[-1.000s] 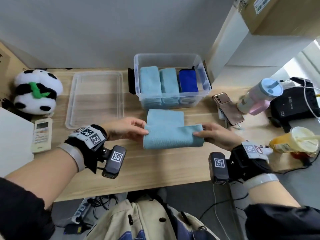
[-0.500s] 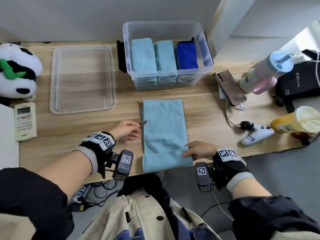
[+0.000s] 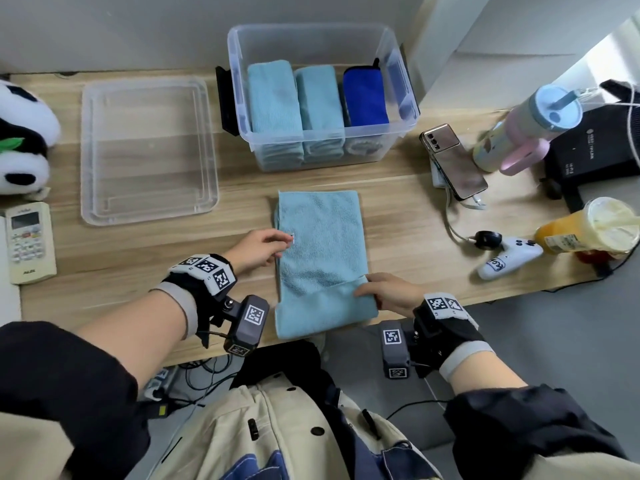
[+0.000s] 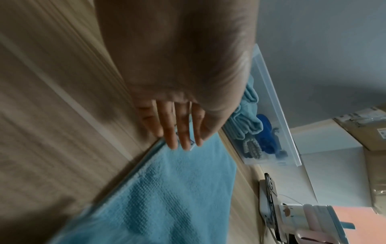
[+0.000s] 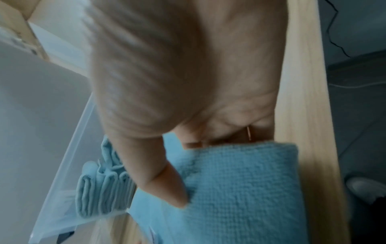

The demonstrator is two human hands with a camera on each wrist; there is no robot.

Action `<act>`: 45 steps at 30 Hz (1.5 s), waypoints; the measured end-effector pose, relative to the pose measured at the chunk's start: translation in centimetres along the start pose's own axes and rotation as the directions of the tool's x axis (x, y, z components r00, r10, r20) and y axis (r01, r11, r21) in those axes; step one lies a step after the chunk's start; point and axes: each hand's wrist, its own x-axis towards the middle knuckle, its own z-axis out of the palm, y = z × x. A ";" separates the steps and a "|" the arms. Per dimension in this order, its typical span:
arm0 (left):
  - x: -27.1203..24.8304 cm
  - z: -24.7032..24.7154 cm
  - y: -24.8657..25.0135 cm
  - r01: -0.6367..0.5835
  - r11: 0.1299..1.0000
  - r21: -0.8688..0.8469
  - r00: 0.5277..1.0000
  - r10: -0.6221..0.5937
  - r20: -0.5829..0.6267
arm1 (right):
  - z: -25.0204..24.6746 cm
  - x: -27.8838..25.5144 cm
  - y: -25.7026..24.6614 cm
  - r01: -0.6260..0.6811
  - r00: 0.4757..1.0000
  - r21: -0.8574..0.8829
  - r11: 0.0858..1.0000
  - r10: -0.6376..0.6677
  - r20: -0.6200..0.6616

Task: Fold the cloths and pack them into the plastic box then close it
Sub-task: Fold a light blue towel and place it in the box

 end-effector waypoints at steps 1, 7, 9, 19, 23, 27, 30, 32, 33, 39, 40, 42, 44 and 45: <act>-0.4 -0.2 -0.2 0.031 0.999 -0.034 0.999 -0.030 0.037 | -0.1 0.0 0.0 0.030 1.000 0.091 0.995 -0.029 -0.012; -2.1 0.2 -1.2 0.085 0.988 0.130 0.943 -0.122 0.310 | -0.8 -0.2 -0.7 0.128 0.991 0.462 0.877 -0.135 -0.018; -2.2 0.7 -1.3 0.045 0.985 0.166 0.934 -0.101 0.343 | -0.8 -0.1 -0.9 0.125 0.990 0.469 0.874 -0.141 -0.001; -0.9 1.9 -2.7 0.056 0.976 0.209 0.957 -0.112 0.266 | -1.0 1.0 0.0 -0.008 0.999 0.188 0.982 0.017 -0.050; -0.6 2.6 -3.8 0.127 0.980 0.154 0.980 -0.148 0.133 | -1.2 1.2 0.2 -0.051 0.983 -0.124 0.991 0.029 -0.179; -0.2 3.3 -4.6 0.153 0.983 0.100 0.988 -0.153 -0.009 | -1.6 1.7 0.6 -0.062 0.967 -0.355 0.933 -0.032 -0.252; 0.0 3.7 -5.0 0.159 0.985 0.074 0.985 -0.152 -0.083 | -1.4 1.7 0.7 -0.077 0.941 -0.524 0.848 -0.112 -0.320; 0.2 3.8 -5.2 0.163 0.983 0.087 0.984 -0.156 -0.086 | -1.2 1.5 0.5 -0.073 0.902 -0.628 0.775 -0.217 -0.372; 0.2 3.9 -5.2 0.167 0.980 0.110 0.984 -0.157 -0.089 | -1.1 1.4 0.4 -0.031 0.891 -0.647 0.762 -0.273 -0.364; 0.0 4.1 -4.8 0.175 0.967 0.186 0.976 -0.145 -0.162 | 0.7 0.3 -0.2 0.282 0.948 -0.729 0.624 -0.296 0.113; -0.1 4.1 -4.7 0.167 0.966 0.200 0.976 -0.133 -0.170 | 1.2 0.3 0.0 0.269 0.944 -0.826 0.496 -0.307 0.123; -0.3 4.1 -4.7 0.150 0.967 0.206 0.978 -0.114 -0.174 | 2.1 0.6 0.9 0.220 0.914 -0.951 0.220 -0.387 0.122; -0.4 4.0 -4.5 0.127 0.974 0.188 0.980 -0.094 -0.176 | 2.8 0.9 1.5 0.212 0.864 -0.976 0.052 -0.476 0.163; -0.5 3.8 -4.3 0.101 0.979 0.176 0.982 -0.069 -0.178 | 2.9 1.0 1.6 0.219 0.844 -0.975 0.024 -0.507 0.177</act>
